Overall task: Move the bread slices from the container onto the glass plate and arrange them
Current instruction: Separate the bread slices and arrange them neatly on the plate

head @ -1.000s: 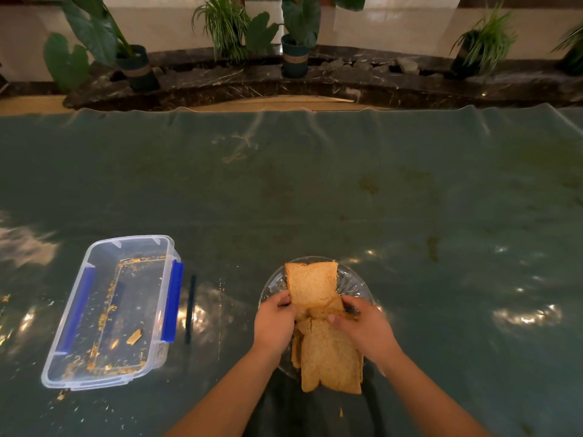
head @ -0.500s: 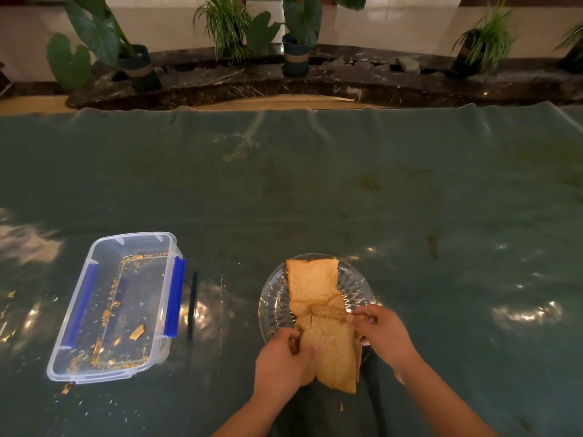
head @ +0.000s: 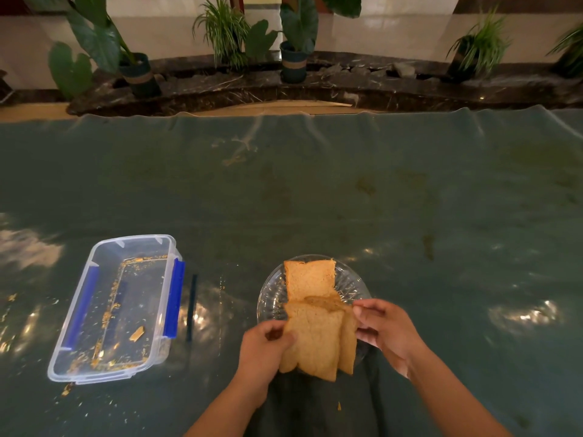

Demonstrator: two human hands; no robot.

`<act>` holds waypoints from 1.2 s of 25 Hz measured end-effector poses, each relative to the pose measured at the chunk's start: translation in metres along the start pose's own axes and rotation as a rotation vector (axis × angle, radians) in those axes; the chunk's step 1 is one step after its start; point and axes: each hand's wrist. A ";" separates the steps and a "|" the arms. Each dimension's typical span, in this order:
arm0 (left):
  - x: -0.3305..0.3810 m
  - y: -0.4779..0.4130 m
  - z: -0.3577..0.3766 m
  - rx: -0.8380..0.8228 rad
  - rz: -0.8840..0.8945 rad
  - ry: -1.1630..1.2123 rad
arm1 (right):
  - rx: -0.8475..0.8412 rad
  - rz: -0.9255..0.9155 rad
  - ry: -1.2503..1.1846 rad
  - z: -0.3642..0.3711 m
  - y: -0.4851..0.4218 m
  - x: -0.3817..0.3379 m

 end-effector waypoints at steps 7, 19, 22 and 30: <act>-0.008 -0.008 -0.011 -0.013 -0.192 0.346 | 0.164 0.008 0.229 0.007 -0.003 0.000; 0.007 -0.019 0.002 -0.094 -0.170 0.813 | 0.223 -0.009 -0.047 0.010 -0.009 0.001; 0.007 -0.019 0.016 -0.028 -0.215 0.878 | 0.249 0.020 -0.125 0.018 -0.007 0.014; 0.009 -0.023 0.027 0.098 -0.177 1.013 | 0.277 -0.024 -0.307 0.024 -0.007 0.026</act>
Point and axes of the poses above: each hand's wrist, its own y-axis away from the middle knuckle, its own z-axis out of the palm, x = y × z, and after that the axes turned 8 degrees about -x, right-handed
